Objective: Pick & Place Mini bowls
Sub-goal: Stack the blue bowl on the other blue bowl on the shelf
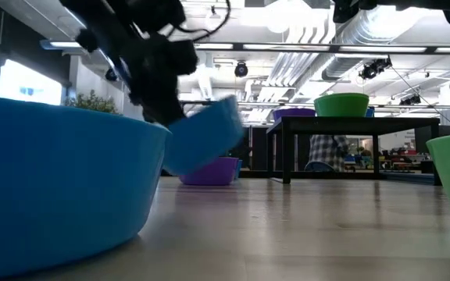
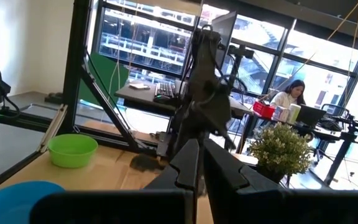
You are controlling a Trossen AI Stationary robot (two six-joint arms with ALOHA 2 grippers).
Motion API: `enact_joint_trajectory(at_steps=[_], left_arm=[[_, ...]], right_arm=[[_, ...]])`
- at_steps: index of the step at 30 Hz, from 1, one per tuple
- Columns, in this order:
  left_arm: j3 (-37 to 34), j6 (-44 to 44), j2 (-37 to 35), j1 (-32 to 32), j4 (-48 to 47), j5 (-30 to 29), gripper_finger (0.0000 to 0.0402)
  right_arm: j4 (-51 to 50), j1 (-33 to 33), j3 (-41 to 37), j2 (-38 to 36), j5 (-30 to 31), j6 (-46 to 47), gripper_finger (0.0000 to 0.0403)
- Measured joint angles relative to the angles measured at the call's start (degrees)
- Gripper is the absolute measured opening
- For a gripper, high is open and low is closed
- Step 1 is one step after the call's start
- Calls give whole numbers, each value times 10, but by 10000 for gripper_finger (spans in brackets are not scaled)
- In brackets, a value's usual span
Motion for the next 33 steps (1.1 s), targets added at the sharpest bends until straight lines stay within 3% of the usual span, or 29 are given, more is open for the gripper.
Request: enact_joint_trajectory(at_steps=[9,16,21,24,27,30,33], left_arm=[[0,-26,66,5,53,-7,7],[0,-21,66,10,48,-14,70],[13,27,39,9,-6,-23,101],[2,46,11,-15,-28,-84,87],[-31,63,-31,-51,18,-150,42],[-96,69,-75,-77,81,-170,7],[-171,69,-122,-93,185,-172,14]], right_arm=[[-4,0,0,0,1,0,12],[-6,0,0,0,2,0,12],[-24,0,0,0,2,-2,12],[-34,1,0,0,22,-2,12],[-48,10,0,0,86,-1,12],[-75,25,0,0,125,5,12],[-108,44,0,1,153,31,12]])
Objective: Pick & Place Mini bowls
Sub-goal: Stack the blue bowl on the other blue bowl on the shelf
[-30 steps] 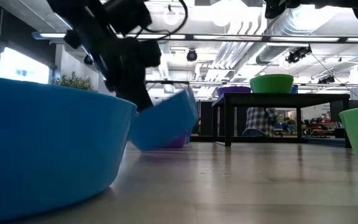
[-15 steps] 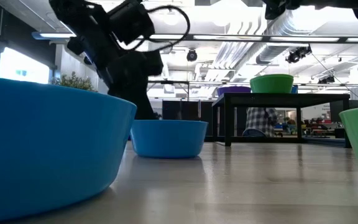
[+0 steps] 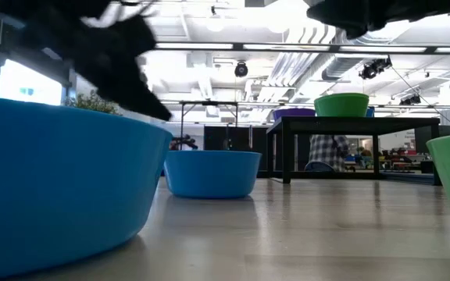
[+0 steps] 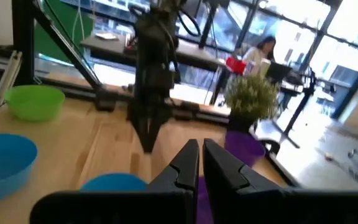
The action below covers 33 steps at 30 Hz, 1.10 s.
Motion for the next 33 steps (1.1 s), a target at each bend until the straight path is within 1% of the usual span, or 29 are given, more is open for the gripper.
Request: enact_joint_trajectory(at_steps=[3,5,7,10,12,17,20,23,28,33], left_arm=[[-82,-2,-39,-11,101,-1,6],[-129,-5,-51,-10,174,6,2],[-172,-5,-60,-9,236,12,4],[-215,1,-63,-9,318,15,5],[-231,13,-63,-9,348,14,5],[-239,19,-63,-9,358,14,5],[-239,19,-62,-9,358,14,5],[-239,19,-62,-9,352,14,5],[-239,19,-62,-9,348,16,5],[-239,16,-62,-9,343,16,5]], right_arm=[[-25,19,0,11,41,28,12],[-34,28,0,26,62,41,12],[-37,34,2,49,68,57,12],[-50,37,22,93,74,79,12],[-68,39,47,127,75,86,14],[-122,39,117,219,56,112,37],[-146,39,153,269,37,116,64],[-169,39,186,311,5,115,93],[-234,33,241,367,-50,111,130],[-318,18,297,406,-56,106,141]])
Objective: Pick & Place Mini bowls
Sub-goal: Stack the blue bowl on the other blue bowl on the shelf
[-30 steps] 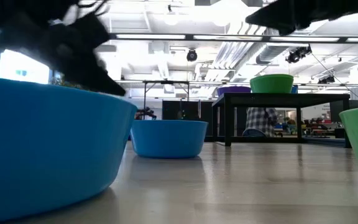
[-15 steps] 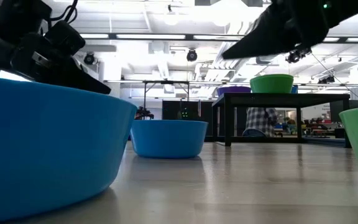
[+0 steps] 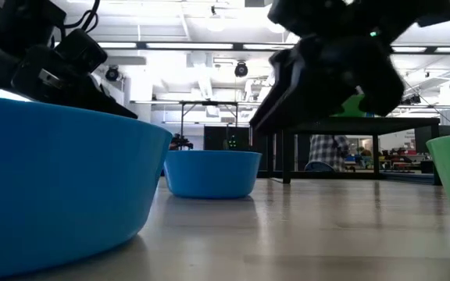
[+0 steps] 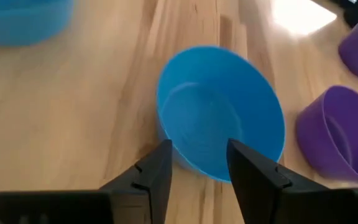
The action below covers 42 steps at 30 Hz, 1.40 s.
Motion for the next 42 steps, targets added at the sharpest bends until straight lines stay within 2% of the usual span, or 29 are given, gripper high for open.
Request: enact_joint_trajectory(at_steps=[4,10,21,24,30,35,42], left_arm=[[0,-1,0,0,-2,0,5],[0,-2,0,0,-8,0,5],[0,-2,0,0,-11,0,5],[0,-2,0,0,-11,0,5],[0,-2,0,0,-11,-1,5],[0,-2,0,0,-12,-1,5],[0,-2,0,0,-15,-2,5]], right_arm=[[-49,-16,35,22,-25,-12,137],[-57,-40,51,41,-92,-31,115],[-62,-49,50,43,-122,-62,53],[-64,-50,50,43,-110,-62,55],[-64,-58,50,43,-107,-71,86],[-62,-71,50,45,-128,-72,105],[-62,-72,50,68,-148,-73,92]])
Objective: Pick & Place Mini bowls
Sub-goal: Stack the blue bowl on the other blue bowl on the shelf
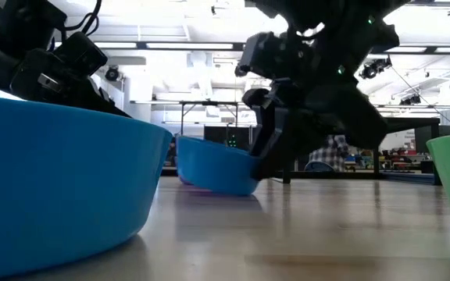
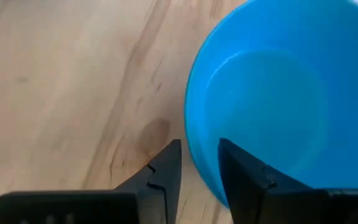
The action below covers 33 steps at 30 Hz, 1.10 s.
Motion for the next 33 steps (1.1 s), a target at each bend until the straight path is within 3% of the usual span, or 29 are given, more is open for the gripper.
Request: enact_joint_trajectory(at_steps=[9,15,25,33], left_arm=[[0,0,0,0,-2,0,5],[0,0,0,0,-6,0,5],[0,-2,0,0,-10,1,5],[0,-4,0,0,-10,2,5]], right_arm=[[-8,2,0,-13,16,-13,9],[-75,19,0,-71,36,10,6],[-324,76,-24,-173,67,249,3],[-331,85,-131,-199,67,376,7]])
